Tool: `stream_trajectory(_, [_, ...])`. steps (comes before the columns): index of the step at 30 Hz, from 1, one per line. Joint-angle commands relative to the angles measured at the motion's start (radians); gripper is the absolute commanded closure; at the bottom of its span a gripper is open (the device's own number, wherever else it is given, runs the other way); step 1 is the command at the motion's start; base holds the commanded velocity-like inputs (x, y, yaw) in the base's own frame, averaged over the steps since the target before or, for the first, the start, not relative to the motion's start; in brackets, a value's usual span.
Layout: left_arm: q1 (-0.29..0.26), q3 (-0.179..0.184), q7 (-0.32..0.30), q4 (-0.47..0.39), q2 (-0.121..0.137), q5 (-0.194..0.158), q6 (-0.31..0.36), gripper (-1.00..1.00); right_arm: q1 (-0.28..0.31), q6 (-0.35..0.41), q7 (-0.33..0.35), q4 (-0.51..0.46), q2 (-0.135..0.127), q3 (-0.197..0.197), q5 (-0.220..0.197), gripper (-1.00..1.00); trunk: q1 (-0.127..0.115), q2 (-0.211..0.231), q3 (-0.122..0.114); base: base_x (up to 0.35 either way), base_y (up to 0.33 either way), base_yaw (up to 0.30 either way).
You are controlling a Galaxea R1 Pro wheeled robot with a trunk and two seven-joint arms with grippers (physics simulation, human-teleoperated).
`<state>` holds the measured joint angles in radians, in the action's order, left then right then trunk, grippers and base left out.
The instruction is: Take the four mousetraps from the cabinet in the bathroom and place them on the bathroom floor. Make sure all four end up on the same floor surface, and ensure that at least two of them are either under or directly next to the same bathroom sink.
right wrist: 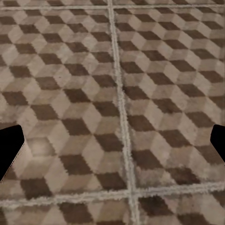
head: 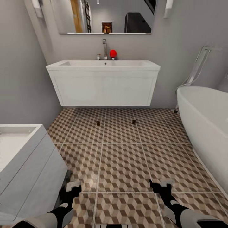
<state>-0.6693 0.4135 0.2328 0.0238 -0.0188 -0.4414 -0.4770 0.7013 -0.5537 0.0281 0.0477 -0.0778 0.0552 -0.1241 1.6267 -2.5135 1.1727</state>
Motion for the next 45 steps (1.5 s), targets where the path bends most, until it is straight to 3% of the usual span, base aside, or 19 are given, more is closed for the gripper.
stream_trajectory(1, [-0.001,0.008,0.003,0.003,0.0,-0.005,-0.004,-1.0,0.002,-0.006,0.003,0.004,0.0,0.006,-0.01,-1.0,-0.001,0.0,-0.003,0.0,0.0,0.0])
stream_trajectory(30, [0.0,0.011,-0.001,0.002,-0.004,-0.001,-0.003,-1.0,0.002,-0.006,0.003,0.004,0.001,0.006,-0.012,-1.0,-0.014,0.007,-0.115,-0.002,-0.004,0.0])
stream_trajectory(45, [0.0,0.011,0.0,0.002,-0.003,0.0,-0.003,-1.0,0.002,-0.006,0.003,0.004,0.001,0.006,-0.011,-1.0,-0.02,0.01,-0.173,-0.077,-0.212,0.0])
